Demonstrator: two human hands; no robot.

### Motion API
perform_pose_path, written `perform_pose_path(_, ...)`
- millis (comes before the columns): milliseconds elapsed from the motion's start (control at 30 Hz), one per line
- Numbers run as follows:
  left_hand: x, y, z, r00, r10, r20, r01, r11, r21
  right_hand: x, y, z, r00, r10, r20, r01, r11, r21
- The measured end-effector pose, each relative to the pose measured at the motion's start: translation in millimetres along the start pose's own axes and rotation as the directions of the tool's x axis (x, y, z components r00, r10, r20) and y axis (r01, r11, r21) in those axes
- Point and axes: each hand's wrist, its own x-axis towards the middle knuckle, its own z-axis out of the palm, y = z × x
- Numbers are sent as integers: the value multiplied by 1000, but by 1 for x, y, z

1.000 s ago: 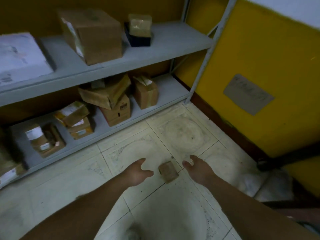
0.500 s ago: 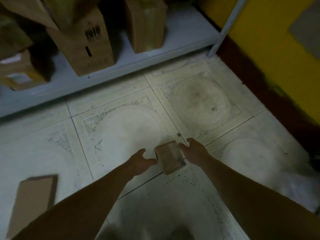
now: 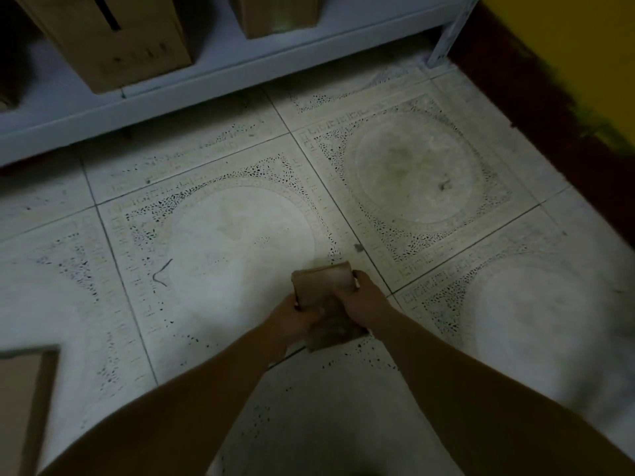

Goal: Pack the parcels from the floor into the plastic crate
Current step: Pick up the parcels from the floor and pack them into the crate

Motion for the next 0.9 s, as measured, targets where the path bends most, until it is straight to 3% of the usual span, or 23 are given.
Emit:
perform_pose_path(233,-142,66,-49,974,103,-200,-128,985,-118,-128,-105,-44,996,-59,-62,58,998,-24)
perform_pose_path(567,-430,172,-149,960,166,-225,-215,953,-215,-389,-293,-107,972,-220,-85,222,975,17)
perform_pose_path(900,-640,150,-211,829,251,-499,-399,891,-216,-576,-393,-64,881,-471,50,466,881,86)
